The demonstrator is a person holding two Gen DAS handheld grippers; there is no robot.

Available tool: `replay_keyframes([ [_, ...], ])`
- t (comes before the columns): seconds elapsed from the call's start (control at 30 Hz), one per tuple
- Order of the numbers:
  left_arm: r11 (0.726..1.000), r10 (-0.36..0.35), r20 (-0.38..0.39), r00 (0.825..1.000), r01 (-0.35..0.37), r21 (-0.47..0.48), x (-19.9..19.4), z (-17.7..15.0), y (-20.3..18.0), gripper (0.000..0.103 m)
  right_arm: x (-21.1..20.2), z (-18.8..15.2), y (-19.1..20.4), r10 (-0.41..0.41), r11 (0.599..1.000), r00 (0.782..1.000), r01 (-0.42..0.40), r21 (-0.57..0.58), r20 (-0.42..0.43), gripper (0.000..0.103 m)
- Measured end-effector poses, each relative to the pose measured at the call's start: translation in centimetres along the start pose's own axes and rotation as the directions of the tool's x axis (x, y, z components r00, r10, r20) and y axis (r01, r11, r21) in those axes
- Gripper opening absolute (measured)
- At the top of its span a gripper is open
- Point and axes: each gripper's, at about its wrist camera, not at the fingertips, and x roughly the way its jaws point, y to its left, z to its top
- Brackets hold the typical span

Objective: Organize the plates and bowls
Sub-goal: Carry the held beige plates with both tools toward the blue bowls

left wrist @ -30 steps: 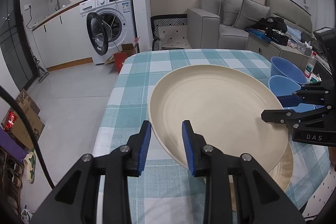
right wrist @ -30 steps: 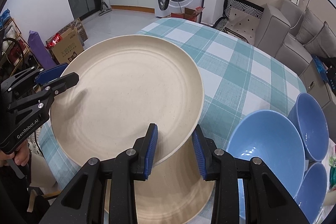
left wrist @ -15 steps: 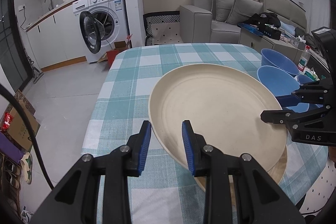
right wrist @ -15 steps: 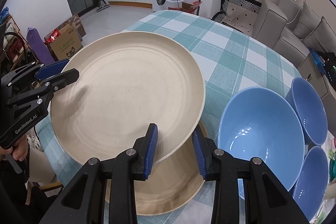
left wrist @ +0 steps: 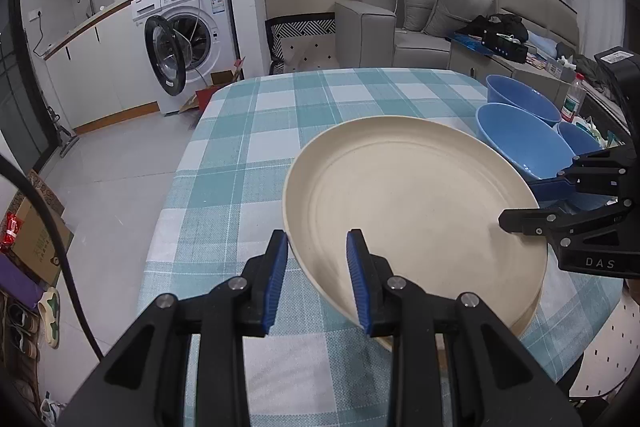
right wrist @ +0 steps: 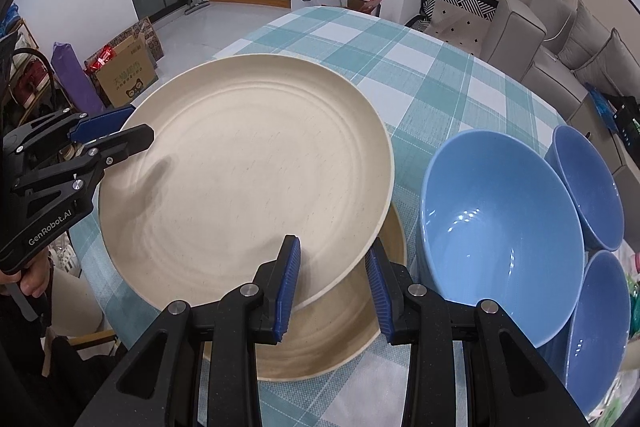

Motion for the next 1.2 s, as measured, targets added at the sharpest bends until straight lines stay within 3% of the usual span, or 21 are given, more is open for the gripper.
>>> replay_keyframes([
  [1.2,0.997,-0.033,-0.092,0.995,0.040,0.068,2.0,-2.0,-2.5,0.029,1.0,-3.5,-0.4,-0.048,0.999,0.995,0.046,-0.027,-0.089,0.034],
])
